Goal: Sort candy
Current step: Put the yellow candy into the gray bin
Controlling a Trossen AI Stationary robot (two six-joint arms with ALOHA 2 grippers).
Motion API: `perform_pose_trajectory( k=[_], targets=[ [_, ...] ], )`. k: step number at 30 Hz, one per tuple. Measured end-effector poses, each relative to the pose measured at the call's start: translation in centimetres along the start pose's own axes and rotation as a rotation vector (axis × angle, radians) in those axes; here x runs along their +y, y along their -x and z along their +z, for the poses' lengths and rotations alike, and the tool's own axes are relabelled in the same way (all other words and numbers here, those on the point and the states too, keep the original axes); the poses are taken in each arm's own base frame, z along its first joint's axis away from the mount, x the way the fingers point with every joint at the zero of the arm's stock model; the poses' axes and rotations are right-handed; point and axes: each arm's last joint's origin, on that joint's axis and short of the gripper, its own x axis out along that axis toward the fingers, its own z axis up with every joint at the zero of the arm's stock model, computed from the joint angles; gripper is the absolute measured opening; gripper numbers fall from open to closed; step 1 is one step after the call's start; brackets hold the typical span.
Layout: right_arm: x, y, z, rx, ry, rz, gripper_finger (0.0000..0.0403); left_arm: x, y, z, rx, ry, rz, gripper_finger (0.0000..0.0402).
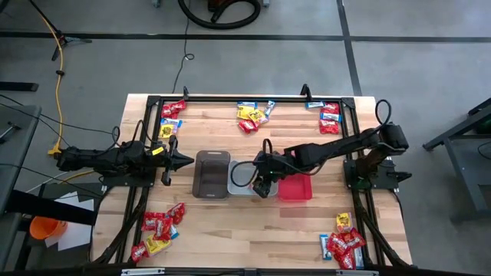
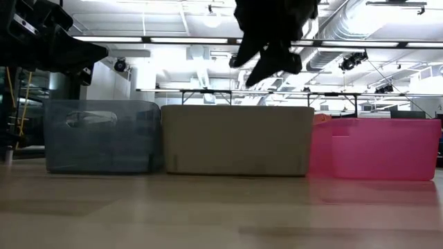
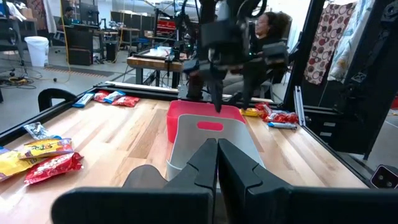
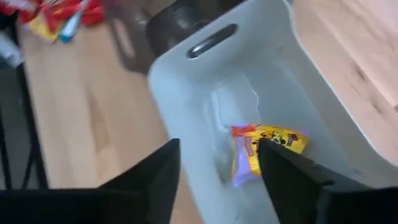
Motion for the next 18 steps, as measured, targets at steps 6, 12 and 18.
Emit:
perform_pose_trajectory(
  k=[6,12,18],
  targets=[
    [0.7,3.3,0.1,0.191,0.090,-0.029,0.0258,0.0,0.0,0.0,0.000,0.000,0.000,0.0001],
    [2.1,5.0,-4.6,0.573,0.108,-0.077,0.0259,0.0,0.0,0.0,0.000,0.000,0.000,0.0001],
    [3.7,6.0,-11.7,0.825,0.119,-0.218,0.0259,0.0,0.0,0.0,0.000,0.000,0.000,0.0001]
  ],
)
